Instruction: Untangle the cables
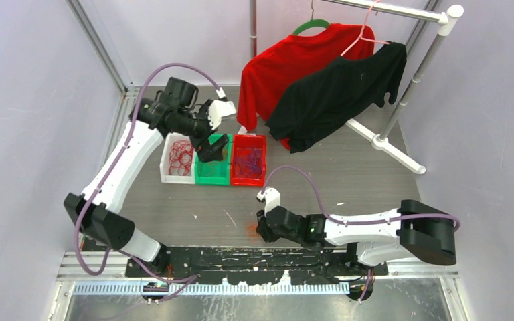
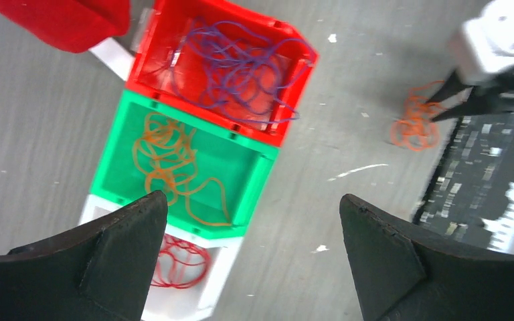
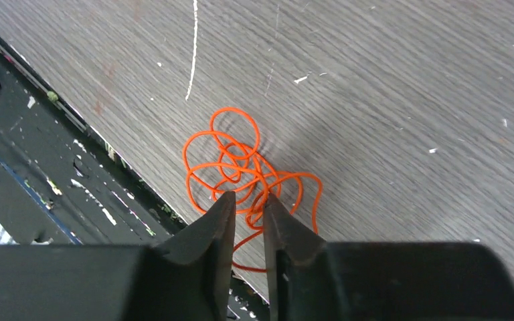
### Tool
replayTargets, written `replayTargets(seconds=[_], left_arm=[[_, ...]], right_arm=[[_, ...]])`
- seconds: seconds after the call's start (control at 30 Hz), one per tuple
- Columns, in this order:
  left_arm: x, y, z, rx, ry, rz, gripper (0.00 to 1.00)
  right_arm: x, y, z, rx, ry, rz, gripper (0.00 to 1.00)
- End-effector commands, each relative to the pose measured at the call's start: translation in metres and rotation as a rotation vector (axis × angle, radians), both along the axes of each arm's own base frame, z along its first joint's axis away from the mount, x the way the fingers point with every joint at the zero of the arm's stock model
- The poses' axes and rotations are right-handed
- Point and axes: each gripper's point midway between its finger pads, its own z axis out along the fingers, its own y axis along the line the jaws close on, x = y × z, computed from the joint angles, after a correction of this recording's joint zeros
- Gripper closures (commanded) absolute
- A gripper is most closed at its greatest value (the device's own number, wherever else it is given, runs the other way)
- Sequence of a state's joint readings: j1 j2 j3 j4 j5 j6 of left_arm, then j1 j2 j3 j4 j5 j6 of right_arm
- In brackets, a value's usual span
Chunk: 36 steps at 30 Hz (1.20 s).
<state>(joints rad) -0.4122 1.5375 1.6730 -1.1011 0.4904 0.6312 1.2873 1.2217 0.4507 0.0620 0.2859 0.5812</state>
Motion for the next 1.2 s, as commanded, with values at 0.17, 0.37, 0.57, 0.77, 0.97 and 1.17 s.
replayTargets(seconds=[0.17,0.37,0.57,0.77,0.97,1.17], left_arm=[[-0.086,0.000,0.030,-0.181,0.127,-0.036,0.00],[-0.122,-0.002,0.012,-0.261,0.209,-0.062,0.00],[-0.140,-0.008,-0.014,-0.296,0.301,-0.039,0.00],[-0.122,-0.004,-0.017,-0.247,0.252,0.019,0.00],[-0.106,0.002,-0.008,-0.192,0.211,0.069,0.00],[-0.101,0.011,-0.007,-0.139,0.180,0.098,0.00]], right_arm=[[0.007,0.032,0.069,0.200,-0.070,0.039,0.99],[0.014,0.033,0.150,0.403,-0.153,0.051,0.99],[0.023,0.029,0.174,0.413,-0.182,0.041,0.88],[0.016,0.015,0.075,0.110,-0.049,0.057,0.36],[0.004,0.014,0.014,0.067,0.041,0.078,0.34],[-0.008,0.025,-0.012,0.068,0.107,0.128,0.52]])
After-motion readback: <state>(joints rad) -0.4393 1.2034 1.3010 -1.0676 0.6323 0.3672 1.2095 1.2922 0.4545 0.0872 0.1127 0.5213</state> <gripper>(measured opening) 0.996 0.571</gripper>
